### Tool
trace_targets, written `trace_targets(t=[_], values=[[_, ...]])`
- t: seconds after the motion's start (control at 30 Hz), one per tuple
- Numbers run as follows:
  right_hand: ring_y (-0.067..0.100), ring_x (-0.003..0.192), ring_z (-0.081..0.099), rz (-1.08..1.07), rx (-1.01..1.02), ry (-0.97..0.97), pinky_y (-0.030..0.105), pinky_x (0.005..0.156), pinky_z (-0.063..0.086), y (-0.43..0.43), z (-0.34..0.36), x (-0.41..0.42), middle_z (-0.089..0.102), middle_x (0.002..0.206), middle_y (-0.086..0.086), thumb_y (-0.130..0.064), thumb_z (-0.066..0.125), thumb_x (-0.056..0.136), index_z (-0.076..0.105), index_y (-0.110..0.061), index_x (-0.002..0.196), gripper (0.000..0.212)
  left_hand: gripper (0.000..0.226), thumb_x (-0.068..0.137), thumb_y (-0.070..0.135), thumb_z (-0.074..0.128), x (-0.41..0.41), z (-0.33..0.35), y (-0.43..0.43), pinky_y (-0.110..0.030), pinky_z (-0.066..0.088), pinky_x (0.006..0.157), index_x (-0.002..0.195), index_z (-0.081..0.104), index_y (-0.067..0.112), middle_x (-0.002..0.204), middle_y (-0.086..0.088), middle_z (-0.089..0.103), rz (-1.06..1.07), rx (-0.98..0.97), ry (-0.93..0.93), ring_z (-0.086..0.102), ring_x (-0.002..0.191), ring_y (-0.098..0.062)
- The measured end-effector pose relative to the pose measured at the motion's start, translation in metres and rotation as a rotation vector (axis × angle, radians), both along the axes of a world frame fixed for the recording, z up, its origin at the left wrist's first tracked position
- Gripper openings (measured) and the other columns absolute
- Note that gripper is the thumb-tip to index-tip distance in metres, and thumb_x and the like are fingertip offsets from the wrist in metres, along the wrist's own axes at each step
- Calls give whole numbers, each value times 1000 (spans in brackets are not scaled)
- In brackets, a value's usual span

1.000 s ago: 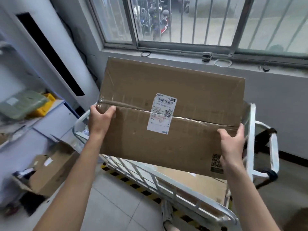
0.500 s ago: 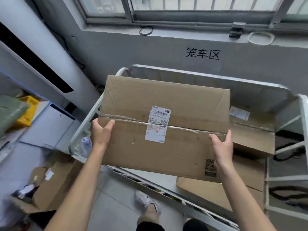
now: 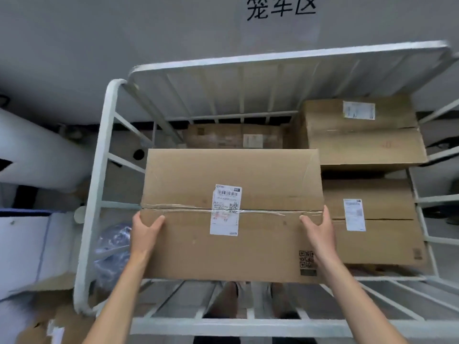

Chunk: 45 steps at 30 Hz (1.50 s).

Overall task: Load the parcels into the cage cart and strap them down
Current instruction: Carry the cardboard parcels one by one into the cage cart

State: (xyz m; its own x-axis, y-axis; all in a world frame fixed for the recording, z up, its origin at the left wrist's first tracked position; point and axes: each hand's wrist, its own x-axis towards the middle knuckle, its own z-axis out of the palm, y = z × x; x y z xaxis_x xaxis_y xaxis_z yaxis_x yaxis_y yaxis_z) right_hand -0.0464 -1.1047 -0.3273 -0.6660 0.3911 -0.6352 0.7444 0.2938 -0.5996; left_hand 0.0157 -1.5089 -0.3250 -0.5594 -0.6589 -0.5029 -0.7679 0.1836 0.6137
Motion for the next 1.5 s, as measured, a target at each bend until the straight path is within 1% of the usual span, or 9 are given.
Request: trace_targets(t=[0.2,0.47,0.63,0.77,0.93,1.03,1.1,1.23,1.5], values=[[24,148,28,56,12,-172,42,119,26,-43,-103,18,25,164,2,-33,62,92,12,-25,160,85,63,91,30,73,2,-108,-55,-33,38,89,143,45,10,120,-1,54,-42,6,-162,51,104,-19],[33,140,40,88,92,-347,47,115,34,-53,-234,20,40,156,8,-32,57,92,16,-23,159,79,68,79,41,74,4,-252,-84,-38,45,88,134,53,9,121,-6,63,-61,104,-310,59,105,-25],[35,137,42,90,130,-365,48,113,35,-49,-294,14,43,153,9,-32,52,90,21,-21,157,74,48,82,43,66,-1,-319,-75,-26,35,71,122,54,19,103,15,56,-99,132,-331,50,89,0],[35,142,35,79,201,-389,45,113,31,-43,-336,6,32,159,11,-32,53,91,11,-19,160,81,59,83,44,67,-2,-367,-59,-37,35,86,129,50,12,124,-1,54,-29,183,-349,51,106,-20],[35,147,23,187,255,-333,46,117,24,-36,-372,7,25,161,14,-31,56,94,10,-16,160,82,78,91,36,70,14,-414,-32,-40,38,101,150,26,9,143,-9,47,-35,325,-450,48,122,-26],[32,151,13,431,256,-265,43,121,17,-42,-385,15,17,165,10,-24,56,96,12,-16,159,77,101,89,35,76,22,-427,-13,-45,19,123,160,8,9,165,-17,19,-213,281,-570,20,151,-31],[32,153,4,594,208,-317,44,123,12,-51,-392,24,6,167,9,-25,56,97,9,-21,160,79,111,88,35,76,27,-427,3,-47,7,125,161,-3,15,166,-22,-9,-420,136,-671,-5,155,-33],[42,149,-22,884,219,-505,60,120,15,-62,-407,46,-32,162,7,-31,57,95,-2,-32,159,87,113,91,38,69,37,-427,48,-68,10,117,156,-23,27,153,-15,-45,-985,-73,-729,-32,147,-36],[47,142,-33,946,301,-459,64,118,-6,-64,-440,36,-39,157,14,-43,51,92,-10,-32,158,91,123,87,42,71,16,-446,85,-74,8,114,143,-38,33,139,-17,-56,-1146,-118,-765,-43,138,-43]])
